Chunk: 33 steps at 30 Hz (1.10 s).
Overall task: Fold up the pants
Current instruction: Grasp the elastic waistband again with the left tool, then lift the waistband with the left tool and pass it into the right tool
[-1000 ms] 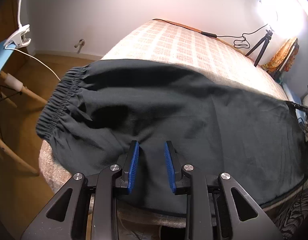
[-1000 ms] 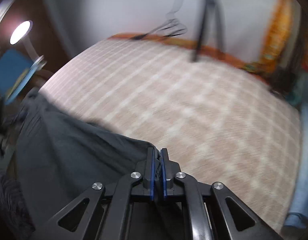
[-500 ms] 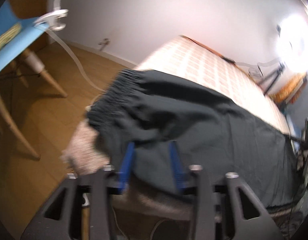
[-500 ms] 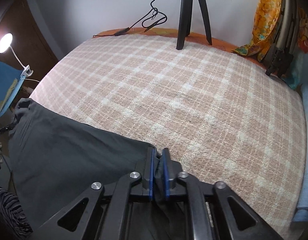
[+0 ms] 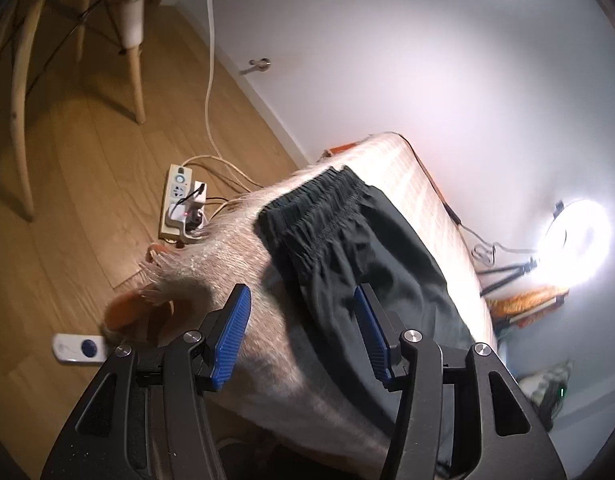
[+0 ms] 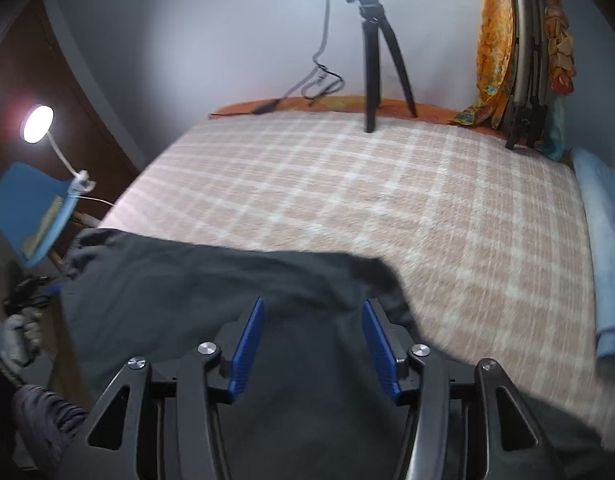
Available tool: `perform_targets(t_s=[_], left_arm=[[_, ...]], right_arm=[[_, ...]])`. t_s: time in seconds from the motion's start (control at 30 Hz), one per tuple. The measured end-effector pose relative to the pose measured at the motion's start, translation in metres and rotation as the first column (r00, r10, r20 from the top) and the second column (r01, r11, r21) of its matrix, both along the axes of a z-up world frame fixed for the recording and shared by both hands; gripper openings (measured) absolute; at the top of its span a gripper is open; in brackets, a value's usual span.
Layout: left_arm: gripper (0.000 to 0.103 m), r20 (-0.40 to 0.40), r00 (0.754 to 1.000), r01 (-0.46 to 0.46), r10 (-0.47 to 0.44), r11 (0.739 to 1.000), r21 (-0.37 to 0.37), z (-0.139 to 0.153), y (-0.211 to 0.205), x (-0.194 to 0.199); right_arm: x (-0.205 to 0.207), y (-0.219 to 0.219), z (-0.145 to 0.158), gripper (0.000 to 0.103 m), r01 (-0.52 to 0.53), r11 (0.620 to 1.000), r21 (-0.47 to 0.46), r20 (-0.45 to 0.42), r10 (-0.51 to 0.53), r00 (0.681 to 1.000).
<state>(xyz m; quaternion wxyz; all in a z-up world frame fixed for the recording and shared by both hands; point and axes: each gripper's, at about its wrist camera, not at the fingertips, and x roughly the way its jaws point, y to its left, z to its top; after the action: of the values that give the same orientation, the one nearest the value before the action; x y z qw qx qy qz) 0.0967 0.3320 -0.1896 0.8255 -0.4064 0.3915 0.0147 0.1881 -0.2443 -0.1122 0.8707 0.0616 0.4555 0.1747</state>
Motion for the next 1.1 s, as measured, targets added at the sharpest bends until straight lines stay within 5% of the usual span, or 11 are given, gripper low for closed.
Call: perform_targets(t_s=[0.3,0.67,0.8,1.1], left_arm=[[0.053,0.061,0.998,-0.029,0.034,0.997,-0.076,-0.010,0.005,0.010],[0.050,0.149,0.988,-0.025,0.030,0.999,-0.035,-0.012,-0.005,0.023],[0.027,0.138,0.989,-0.040,0.047,0.998,-0.053,-0.017,-0.003,0.025],[0.024,0.156,0.985,-0.062,0.075,0.995,-0.084,-0.019,-0.006,0.024]], right_arm=[[-0.042,0.009,0.013,0.054,-0.008,0.995,0.098,0.015,0.006,1.000],[-0.038,0.028,0.008,0.056,-0.025,0.995,0.095,-0.025,0.027,0.999],[-0.035,0.041,0.009,0.056,-0.040,0.996,0.083,-0.028,0.043,0.999],[-0.037,0.059,0.021,0.056,-0.067,0.996,0.066,-0.016,0.068,0.998]])
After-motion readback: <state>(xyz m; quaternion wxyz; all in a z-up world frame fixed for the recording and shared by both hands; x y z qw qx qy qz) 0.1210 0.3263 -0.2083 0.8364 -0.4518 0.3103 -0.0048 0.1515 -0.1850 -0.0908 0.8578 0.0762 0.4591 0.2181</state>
